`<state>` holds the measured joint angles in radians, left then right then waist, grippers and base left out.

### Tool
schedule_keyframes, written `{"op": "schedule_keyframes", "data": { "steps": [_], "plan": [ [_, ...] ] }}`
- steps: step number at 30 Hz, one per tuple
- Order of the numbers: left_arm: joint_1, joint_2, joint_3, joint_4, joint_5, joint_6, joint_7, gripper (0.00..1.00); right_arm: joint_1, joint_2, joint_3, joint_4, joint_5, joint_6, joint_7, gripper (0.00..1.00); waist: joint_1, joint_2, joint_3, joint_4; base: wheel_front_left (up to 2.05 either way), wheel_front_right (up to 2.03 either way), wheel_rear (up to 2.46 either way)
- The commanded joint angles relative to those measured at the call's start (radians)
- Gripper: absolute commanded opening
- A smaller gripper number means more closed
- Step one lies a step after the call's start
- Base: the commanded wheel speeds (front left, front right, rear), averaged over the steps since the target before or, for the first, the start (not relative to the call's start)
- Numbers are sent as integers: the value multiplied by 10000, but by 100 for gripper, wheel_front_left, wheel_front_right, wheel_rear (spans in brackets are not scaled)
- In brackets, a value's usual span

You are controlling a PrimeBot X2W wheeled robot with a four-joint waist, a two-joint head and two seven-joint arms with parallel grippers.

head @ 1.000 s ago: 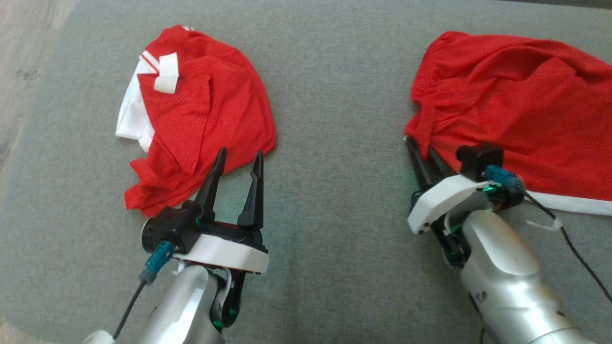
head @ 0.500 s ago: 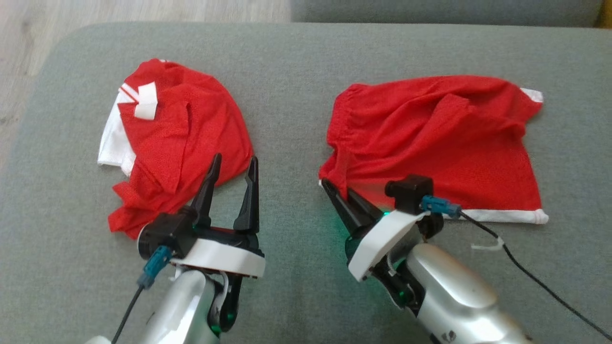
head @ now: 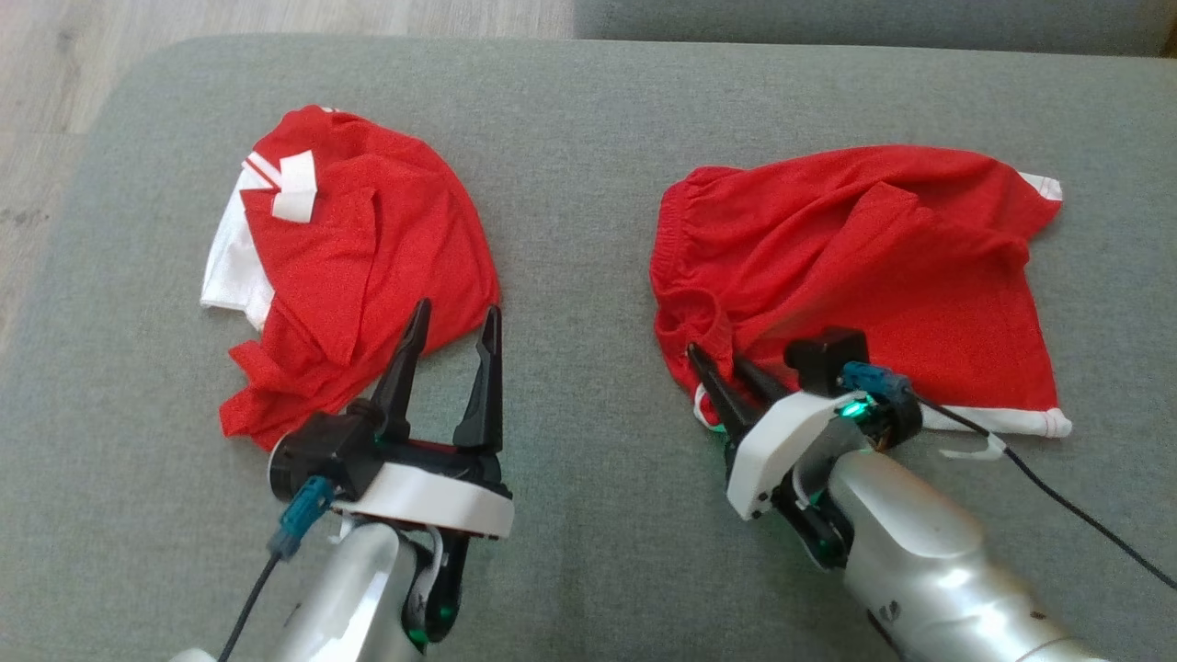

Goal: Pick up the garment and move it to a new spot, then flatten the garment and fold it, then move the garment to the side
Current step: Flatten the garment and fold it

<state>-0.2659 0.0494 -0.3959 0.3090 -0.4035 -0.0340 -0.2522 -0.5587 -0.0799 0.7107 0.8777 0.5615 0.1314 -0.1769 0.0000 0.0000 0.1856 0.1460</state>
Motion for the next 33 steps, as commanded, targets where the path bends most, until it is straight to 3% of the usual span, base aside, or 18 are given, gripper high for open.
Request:
{"op": "schedule_keyframes", "data": {
  "steps": [1,8,16,21,27,29,33],
  "plan": [
    [-180,71,279,-338,33,40,-95,100,-228,142,26,-79,-102,-7,-125,100,0,0,8,11,0,0,0],
    [-97,91,383,-306,23,91,-95,100,-556,224,-712,718,-973,-7,-597,100,0,0,-168,-168,0,0,0],
    [122,185,547,-336,-3,134,-95,100,-64,24,-2721,-111,-1809,-7,-833,100,0,0,-609,-786,0,0,0],
    [226,231,599,-356,-16,148,-95,100,942,-142,-4731,-1663,-2843,-7,-845,100,0,0,-765,-1086,0,0,0],
    [333,298,637,-361,-39,128,-95,100,3281,198,-7589,-4711,-4660,-7,-847,100,0,0,-834,-1334,0,0,0],
    [351,305,667,-371,-70,115,-95,100,3998,271,-8021,-5282,-4978,-7,-847,100,0,0,-806,-1415,0,0,0],
    [324,334,680,-315,-87,65,-95,100,4592,291,-7831,-5686,-4482,-7,-847,100,0,0,-672,-1590,0,0,0]
  ]
}}
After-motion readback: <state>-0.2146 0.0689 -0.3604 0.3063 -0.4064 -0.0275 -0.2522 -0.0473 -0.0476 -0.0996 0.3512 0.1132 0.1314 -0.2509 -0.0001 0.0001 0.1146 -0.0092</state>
